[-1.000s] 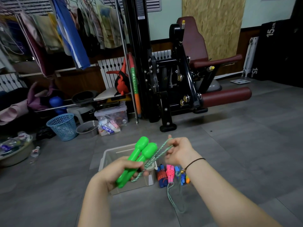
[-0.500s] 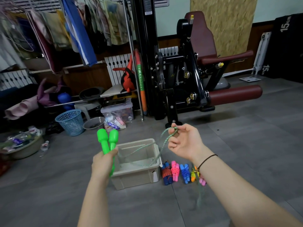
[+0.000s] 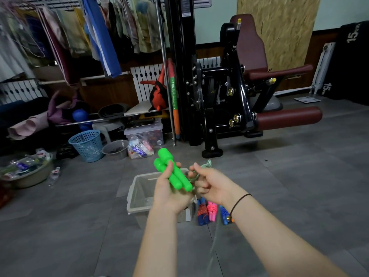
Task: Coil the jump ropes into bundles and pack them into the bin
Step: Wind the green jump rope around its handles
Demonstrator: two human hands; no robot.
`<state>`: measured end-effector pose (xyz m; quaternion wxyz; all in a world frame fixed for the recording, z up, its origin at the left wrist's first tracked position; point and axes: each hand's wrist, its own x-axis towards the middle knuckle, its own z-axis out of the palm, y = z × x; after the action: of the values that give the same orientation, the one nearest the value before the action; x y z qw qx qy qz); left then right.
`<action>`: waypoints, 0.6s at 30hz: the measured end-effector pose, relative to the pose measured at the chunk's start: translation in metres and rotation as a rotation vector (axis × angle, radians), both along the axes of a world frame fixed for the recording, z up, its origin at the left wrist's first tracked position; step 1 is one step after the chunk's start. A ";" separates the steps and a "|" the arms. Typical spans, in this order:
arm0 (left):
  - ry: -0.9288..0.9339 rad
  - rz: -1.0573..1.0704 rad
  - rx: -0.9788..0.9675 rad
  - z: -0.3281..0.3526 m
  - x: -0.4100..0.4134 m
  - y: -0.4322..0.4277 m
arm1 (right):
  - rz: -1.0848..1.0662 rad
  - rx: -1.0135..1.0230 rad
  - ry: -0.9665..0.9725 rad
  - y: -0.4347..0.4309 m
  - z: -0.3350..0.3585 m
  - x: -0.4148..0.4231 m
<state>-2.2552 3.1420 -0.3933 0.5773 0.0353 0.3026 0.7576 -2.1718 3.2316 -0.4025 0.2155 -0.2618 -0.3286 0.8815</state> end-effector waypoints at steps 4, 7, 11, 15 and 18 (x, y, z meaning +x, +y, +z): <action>-0.174 0.214 0.076 -0.004 -0.010 0.006 | 0.029 -0.173 0.032 0.002 -0.004 0.002; -0.105 0.193 0.009 -0.008 -0.013 0.008 | -0.017 -0.241 0.035 0.011 -0.004 0.007; -0.015 0.208 -0.041 -0.005 -0.015 0.007 | -0.047 -0.306 0.024 0.010 -0.004 0.012; 0.007 0.262 -0.092 -0.009 -0.027 -0.004 | -0.123 -0.360 0.027 0.014 -0.009 0.010; 0.032 0.386 -0.115 -0.006 -0.053 -0.026 | -0.280 -0.364 0.013 0.037 -0.015 0.019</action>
<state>-2.3077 3.1162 -0.3995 0.4177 -0.0443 0.3557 0.8349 -2.1533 3.2682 -0.4174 0.2868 -0.3338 -0.1232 0.8895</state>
